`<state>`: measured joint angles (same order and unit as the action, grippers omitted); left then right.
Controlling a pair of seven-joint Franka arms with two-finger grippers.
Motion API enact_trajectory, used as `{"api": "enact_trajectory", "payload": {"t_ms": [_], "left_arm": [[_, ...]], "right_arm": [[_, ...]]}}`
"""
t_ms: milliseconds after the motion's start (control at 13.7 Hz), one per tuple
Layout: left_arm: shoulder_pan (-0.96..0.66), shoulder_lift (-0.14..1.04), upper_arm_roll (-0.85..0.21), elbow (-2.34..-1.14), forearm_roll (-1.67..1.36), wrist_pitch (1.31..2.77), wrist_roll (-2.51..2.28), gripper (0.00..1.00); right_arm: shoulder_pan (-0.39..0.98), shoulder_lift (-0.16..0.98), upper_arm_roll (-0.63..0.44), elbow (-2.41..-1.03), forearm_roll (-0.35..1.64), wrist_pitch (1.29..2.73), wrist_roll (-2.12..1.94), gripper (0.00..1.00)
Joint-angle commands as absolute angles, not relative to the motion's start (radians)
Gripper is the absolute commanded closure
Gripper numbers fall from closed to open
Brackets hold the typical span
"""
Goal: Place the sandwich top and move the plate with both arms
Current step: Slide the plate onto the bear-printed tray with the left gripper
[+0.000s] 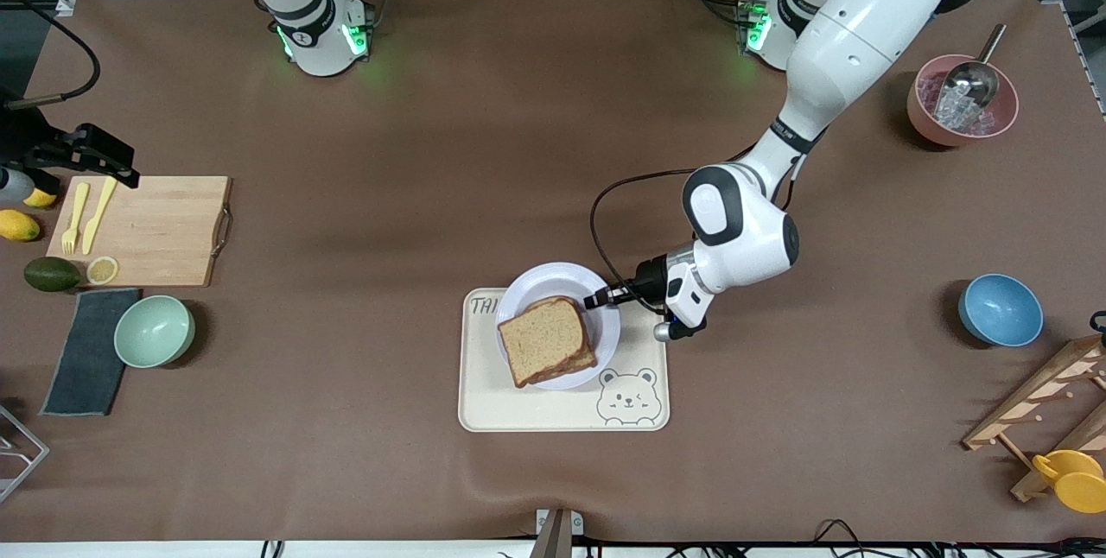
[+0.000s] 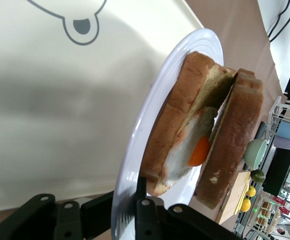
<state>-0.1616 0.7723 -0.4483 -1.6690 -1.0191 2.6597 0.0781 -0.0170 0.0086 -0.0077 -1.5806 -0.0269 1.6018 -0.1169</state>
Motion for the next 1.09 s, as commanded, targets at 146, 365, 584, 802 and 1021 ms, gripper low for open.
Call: {"api": "enact_trajectory", "payload": {"t_ms": [146,365,584,802,1021], "left_arm": [[-0.196,0.86,-0.44,-1.583,-1.04,2.744,0.074,1.0],[-0.261,0.876,-0.374,-1.568,-1.04,2.747,0.074,1.0],[-0.264,0.876,-0.371,-1.568,-1.031,2.747,0.078,0.31],[-0.294,0.862,-0.321,-1.568,-1.023,2.767,0.086,0.0],[-0.291,0.832,-0.314,-1.58,-0.951,2.77,0.083,0.0]], "right_arm": [[-0.035,0.017,-0.002,-1.548,0.028,1.597,-0.101,0.0],[-0.038,0.017,-0.002,-1.548,0.029,1.598,-0.101,0.0],[-0.041,0.018,-0.002,-1.548,0.028,1.598,-0.103,0.0],[-0.043,0.018,-0.002,-1.548,0.044,1.603,-0.101,0.0],[-0.051,0.021,-0.003,-1.548,0.048,1.612,-0.103,0.0]]}}
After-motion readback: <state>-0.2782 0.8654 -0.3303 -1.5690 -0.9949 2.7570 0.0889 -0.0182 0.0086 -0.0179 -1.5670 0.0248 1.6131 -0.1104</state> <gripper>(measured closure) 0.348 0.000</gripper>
